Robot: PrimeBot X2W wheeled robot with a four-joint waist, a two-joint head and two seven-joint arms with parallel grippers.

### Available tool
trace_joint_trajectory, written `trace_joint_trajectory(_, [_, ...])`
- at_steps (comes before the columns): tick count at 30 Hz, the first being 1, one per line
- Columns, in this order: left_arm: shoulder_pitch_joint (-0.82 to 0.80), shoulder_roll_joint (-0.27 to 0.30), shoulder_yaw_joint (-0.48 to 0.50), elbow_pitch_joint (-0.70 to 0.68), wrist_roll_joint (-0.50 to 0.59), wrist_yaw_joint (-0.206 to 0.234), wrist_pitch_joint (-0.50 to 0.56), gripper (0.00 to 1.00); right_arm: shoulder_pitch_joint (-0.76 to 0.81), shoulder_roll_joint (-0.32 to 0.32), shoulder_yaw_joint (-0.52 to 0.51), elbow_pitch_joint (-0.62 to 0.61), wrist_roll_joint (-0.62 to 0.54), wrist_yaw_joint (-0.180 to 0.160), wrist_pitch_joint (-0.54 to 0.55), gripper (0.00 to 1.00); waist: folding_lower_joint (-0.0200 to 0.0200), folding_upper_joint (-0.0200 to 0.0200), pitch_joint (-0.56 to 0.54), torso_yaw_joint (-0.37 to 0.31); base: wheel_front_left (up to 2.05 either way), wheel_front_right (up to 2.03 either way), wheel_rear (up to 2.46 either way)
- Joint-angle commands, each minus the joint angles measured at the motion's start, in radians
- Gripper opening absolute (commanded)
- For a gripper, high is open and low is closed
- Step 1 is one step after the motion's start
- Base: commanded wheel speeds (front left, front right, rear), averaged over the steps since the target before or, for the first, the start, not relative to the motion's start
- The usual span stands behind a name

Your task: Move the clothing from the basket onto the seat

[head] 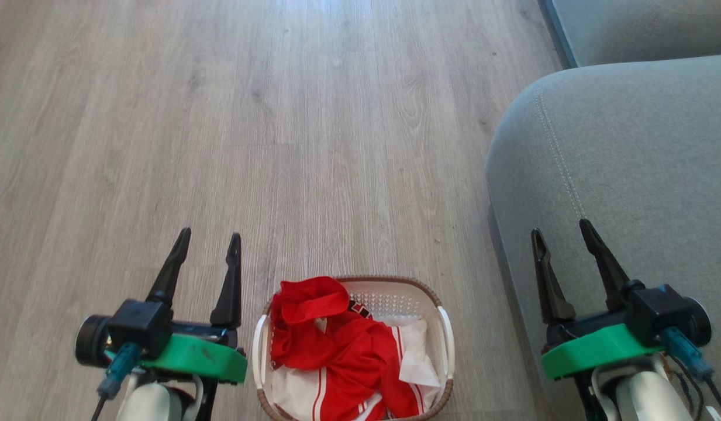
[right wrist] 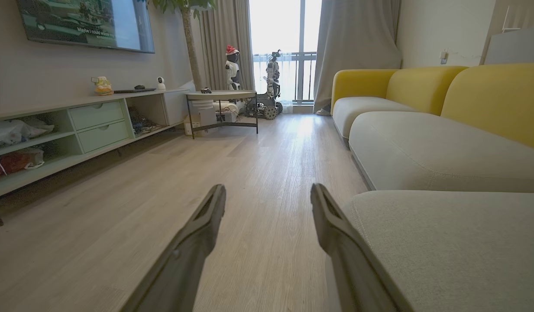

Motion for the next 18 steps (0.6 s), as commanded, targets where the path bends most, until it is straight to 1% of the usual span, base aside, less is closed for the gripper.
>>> trace_joint_trajectory(1, [-0.060,0.015,0.036,-0.034,0.000,0.004,-0.012,1.00,-0.049,-0.011,0.017,-0.033,-0.008,0.007,-0.010,1.00,0.0000,0.0000,0.001,-0.001,0.00,0.00,0.00])
trace_joint_trajectory(9, [-0.059,0.015,0.037,-0.026,-0.014,0.008,-0.012,1.00,-0.051,-0.009,0.017,-0.032,-0.009,0.007,-0.010,1.00,0.0000,0.0000,0.007,-0.009,0.00,0.00,0.00])
trace_joint_trajectory(18, [-0.070,0.015,0.038,-0.025,-0.032,0.016,-0.012,1.00,-0.064,-0.006,0.013,-0.039,0.004,0.007,-0.010,1.00,0.0000,0.0000,0.039,-0.036,0.00,0.00,0.00])
